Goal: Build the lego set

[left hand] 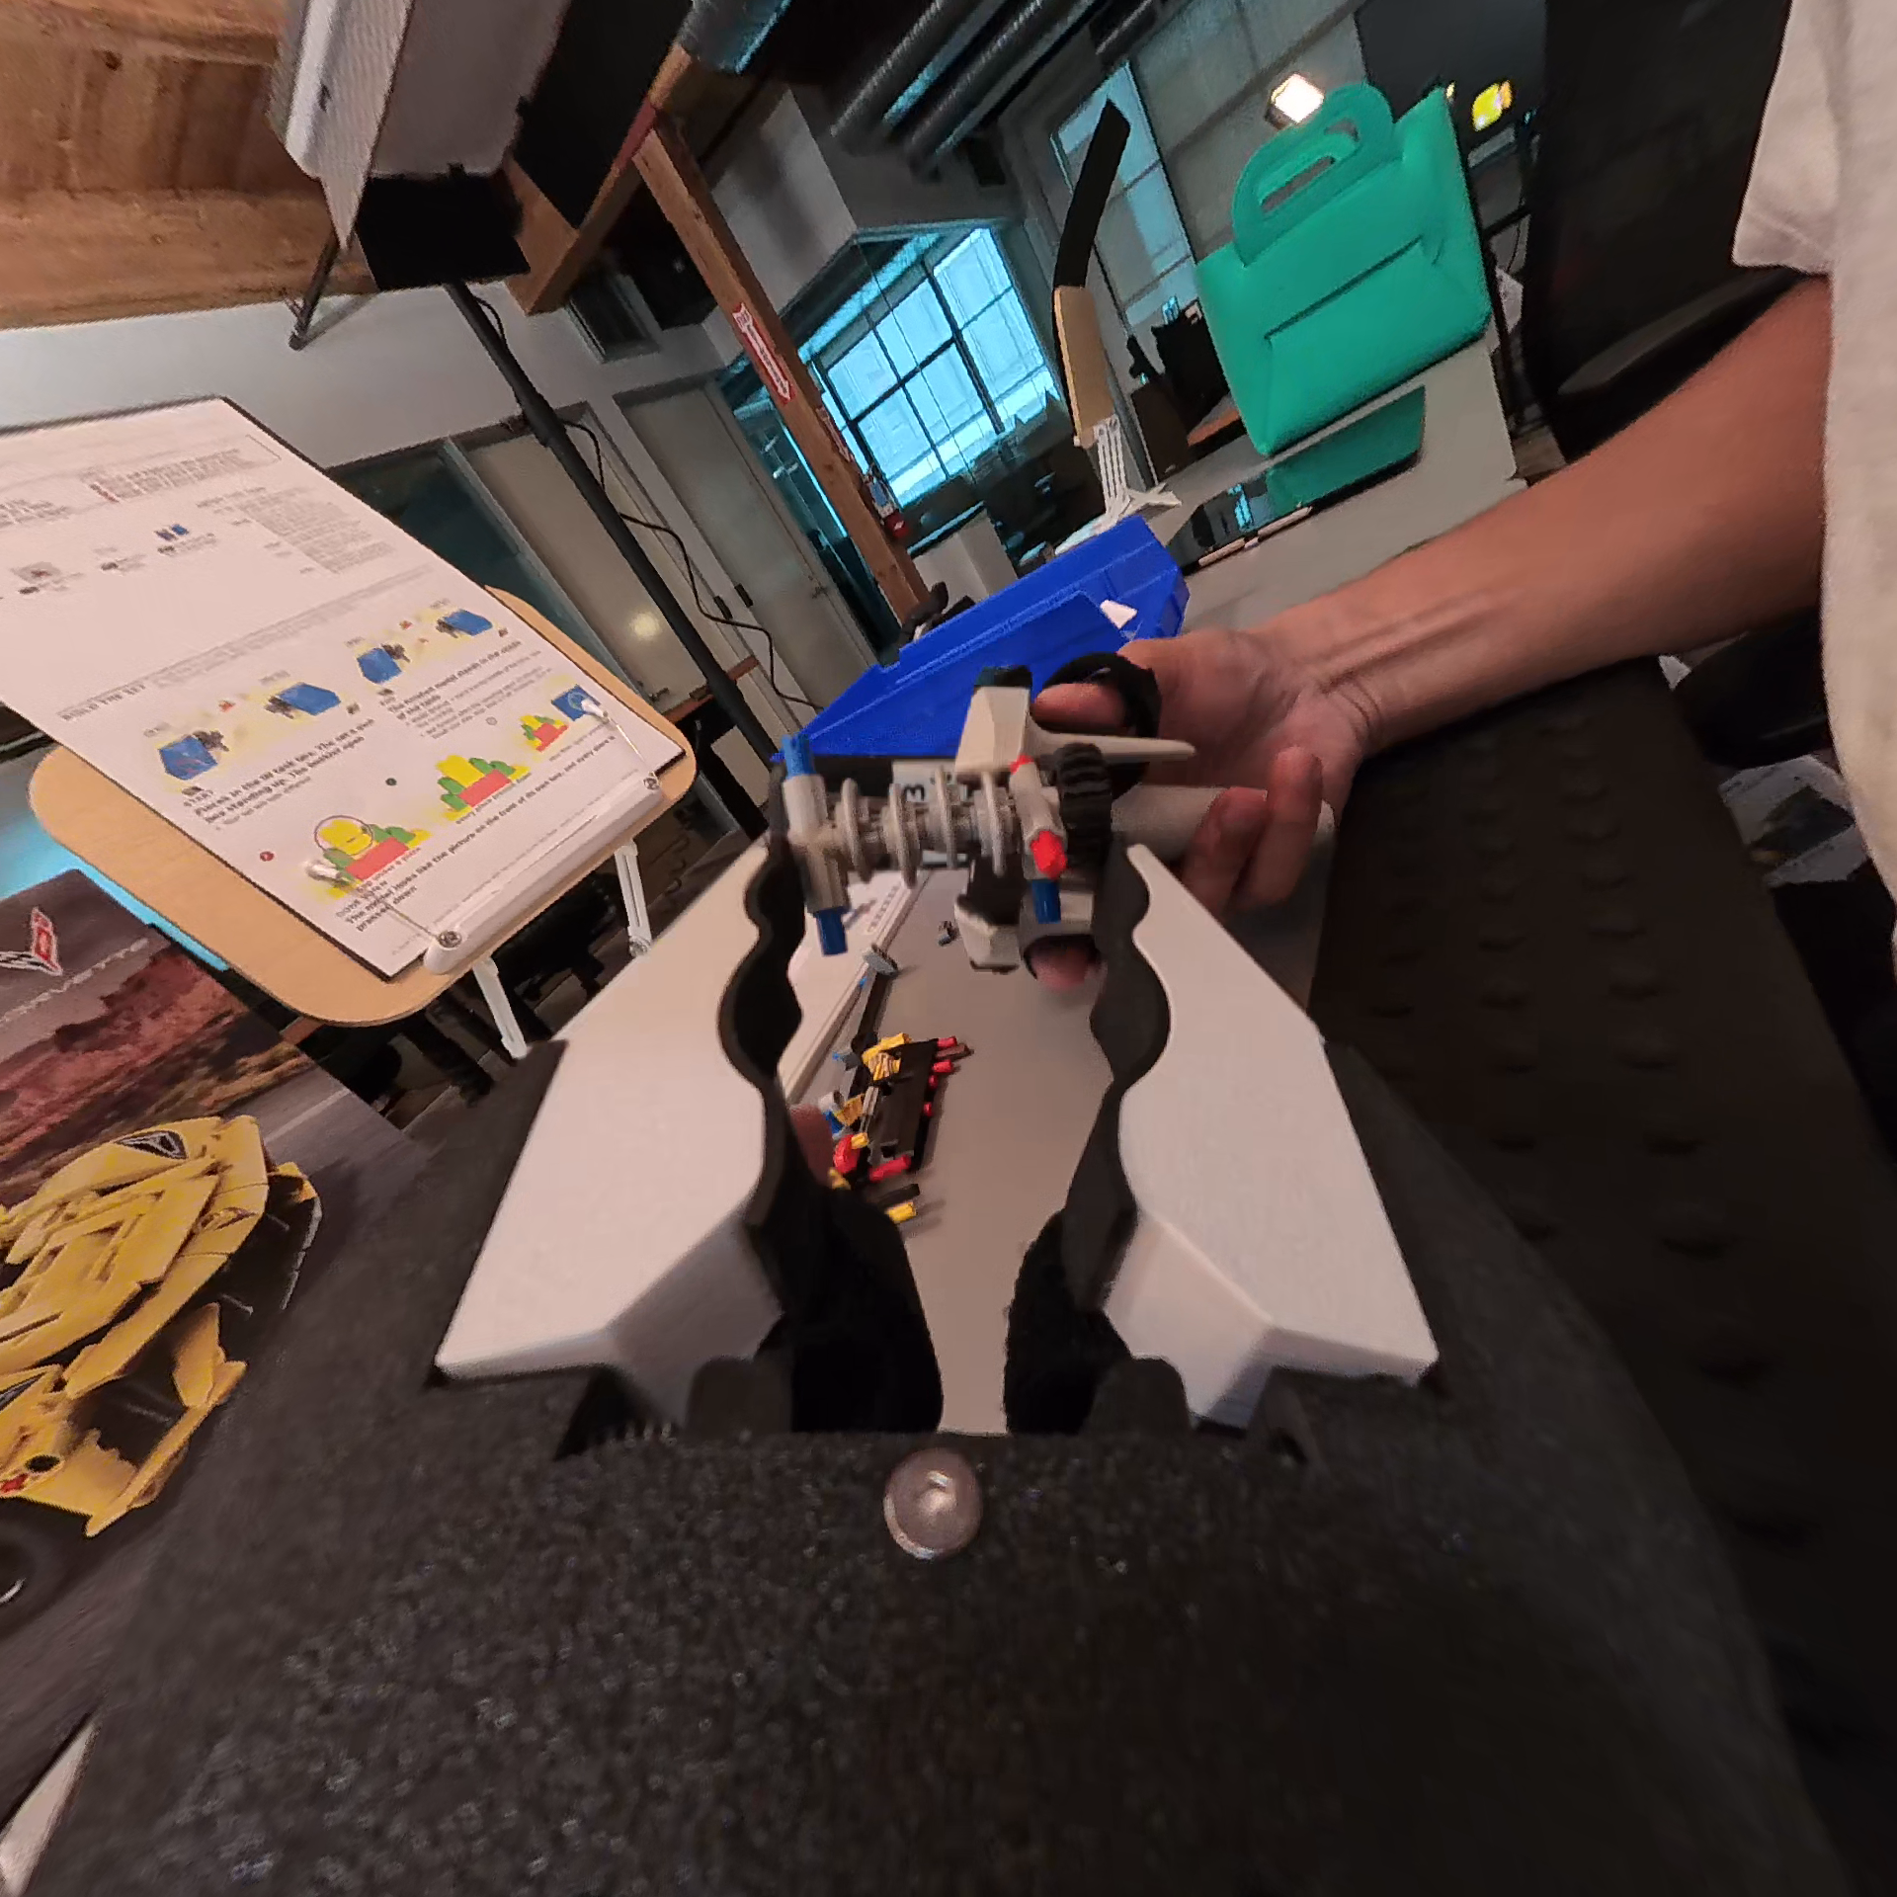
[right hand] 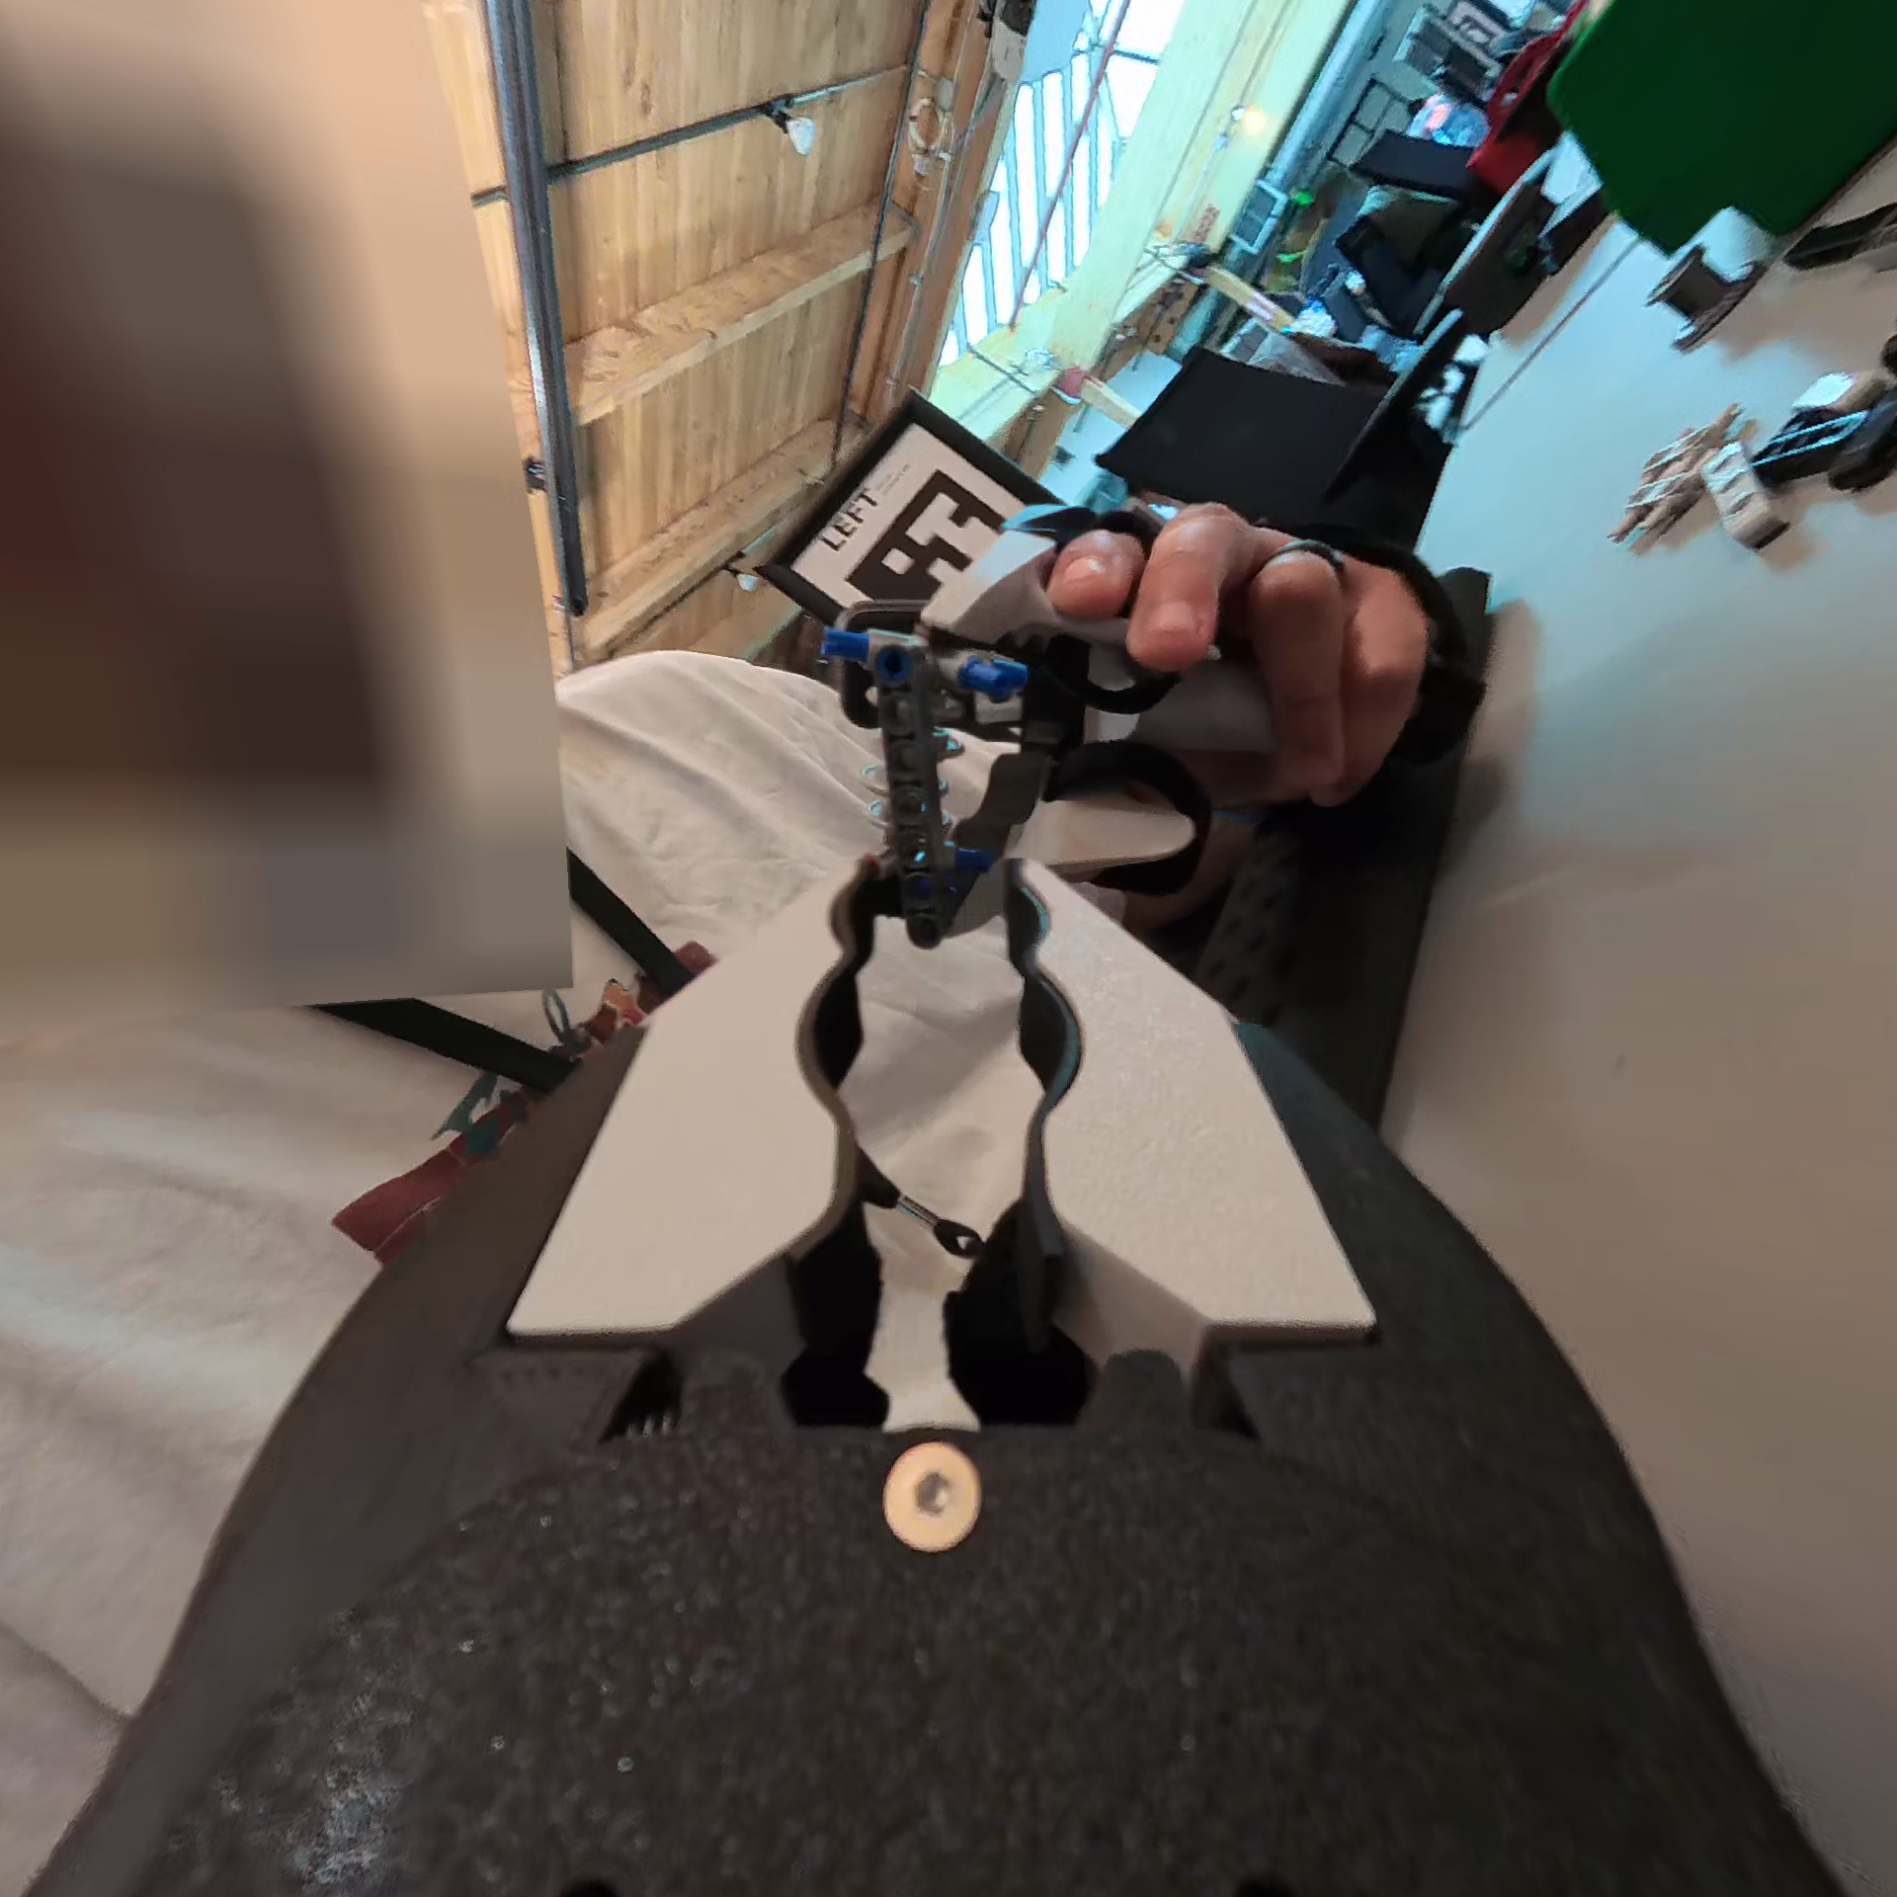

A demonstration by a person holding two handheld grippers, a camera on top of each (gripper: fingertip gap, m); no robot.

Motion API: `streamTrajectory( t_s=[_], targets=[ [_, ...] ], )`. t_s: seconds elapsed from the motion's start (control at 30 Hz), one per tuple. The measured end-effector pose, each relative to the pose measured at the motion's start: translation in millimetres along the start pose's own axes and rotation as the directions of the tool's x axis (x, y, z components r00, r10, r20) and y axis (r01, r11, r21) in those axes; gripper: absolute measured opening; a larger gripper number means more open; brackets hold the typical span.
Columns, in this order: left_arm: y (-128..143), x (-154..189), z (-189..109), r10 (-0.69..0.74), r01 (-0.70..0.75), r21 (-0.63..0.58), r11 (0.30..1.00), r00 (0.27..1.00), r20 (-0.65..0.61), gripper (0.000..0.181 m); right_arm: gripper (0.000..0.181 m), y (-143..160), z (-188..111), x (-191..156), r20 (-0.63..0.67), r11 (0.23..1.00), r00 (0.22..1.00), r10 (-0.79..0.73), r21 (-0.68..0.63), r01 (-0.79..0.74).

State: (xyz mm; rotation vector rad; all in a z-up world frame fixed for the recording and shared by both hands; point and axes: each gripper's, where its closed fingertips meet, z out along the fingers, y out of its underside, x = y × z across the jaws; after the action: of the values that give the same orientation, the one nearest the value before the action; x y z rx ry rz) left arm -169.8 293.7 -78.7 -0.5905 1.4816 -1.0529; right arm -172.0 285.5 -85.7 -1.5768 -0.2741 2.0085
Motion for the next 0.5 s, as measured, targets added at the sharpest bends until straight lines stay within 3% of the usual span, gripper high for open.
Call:
streamTrajectory(
  t_s=[0.07, 0.27, 0.4, 0.5],
  targets=[
    [-4, -1, -1, 0.004, -0.005, 0.023, 1.000, 1.000, 0.007, 0.056, 0.029, 1, 3, -7, 0.075, 0.999, 0.996, 0.040, -0.001, -0.040],
    [-14, 1, -4, 0.020, -0.021, 0.077, 0.997, 1.000, 0.011, 0.056, 0.020, 8, 17, -23, 0.240, 0.991, 0.963, 0.124, -0.073, -0.109],
    [-6, -4, -2, 0.019, -0.020, 0.024, 1.000, 0.999, 0.045, 0.056, 0.020, 2, 14, -18, 0.196, 0.995, 0.976, 0.094, -0.042, -0.088],
    [20, -11, 2, 0.064, -0.052, -0.140, 0.989, 0.994, 0.088, 0.057, 0.020, -7, 1, 2, 0.000, 1.000, 1.000, -0.003, 0.014, 0.003]
  ],
)
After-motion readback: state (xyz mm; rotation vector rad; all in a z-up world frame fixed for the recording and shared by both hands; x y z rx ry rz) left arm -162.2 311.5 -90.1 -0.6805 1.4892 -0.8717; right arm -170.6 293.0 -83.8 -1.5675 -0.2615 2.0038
